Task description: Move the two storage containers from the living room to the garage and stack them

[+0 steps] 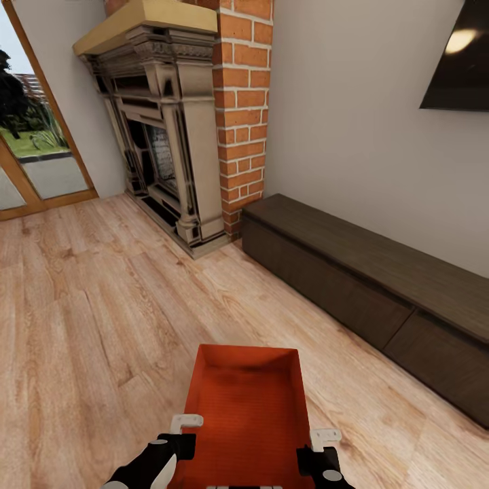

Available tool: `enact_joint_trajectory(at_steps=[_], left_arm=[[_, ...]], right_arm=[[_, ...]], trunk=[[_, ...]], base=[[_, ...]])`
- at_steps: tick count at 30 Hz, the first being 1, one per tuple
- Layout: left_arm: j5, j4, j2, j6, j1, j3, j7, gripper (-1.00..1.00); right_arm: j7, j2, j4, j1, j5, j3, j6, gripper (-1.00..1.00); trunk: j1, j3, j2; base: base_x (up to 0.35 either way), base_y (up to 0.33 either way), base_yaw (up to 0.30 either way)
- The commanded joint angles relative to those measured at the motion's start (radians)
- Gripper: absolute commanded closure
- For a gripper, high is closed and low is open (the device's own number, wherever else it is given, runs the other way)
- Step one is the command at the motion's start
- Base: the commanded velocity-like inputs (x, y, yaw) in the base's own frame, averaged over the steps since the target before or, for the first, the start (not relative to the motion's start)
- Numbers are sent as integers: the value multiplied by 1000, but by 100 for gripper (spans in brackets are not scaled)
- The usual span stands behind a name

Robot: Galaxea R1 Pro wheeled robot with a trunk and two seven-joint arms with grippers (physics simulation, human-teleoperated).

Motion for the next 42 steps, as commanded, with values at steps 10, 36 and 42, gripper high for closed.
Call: enact_joint_trajectory(at_steps=[10, 36, 42], left_arm=[[4, -2, 2, 6, 0, -11, 13, 100], [4, -2, 2, 6, 0, -11, 13, 100], [4, -2, 2, 6, 0, -11, 13, 100]], right_arm=[[-7, -1, 2, -1, -12, 0, -8, 100], [-9, 1, 0, -1, -9, -2, -26, 100], [-10, 0, 1, -1, -9, -2, -25, 100]], trunk=[[-39, 31, 70], [-138, 112, 252], [-161, 131, 294]], base=[[0, 0, 0], [0, 0, 0], [0, 0, 0]])
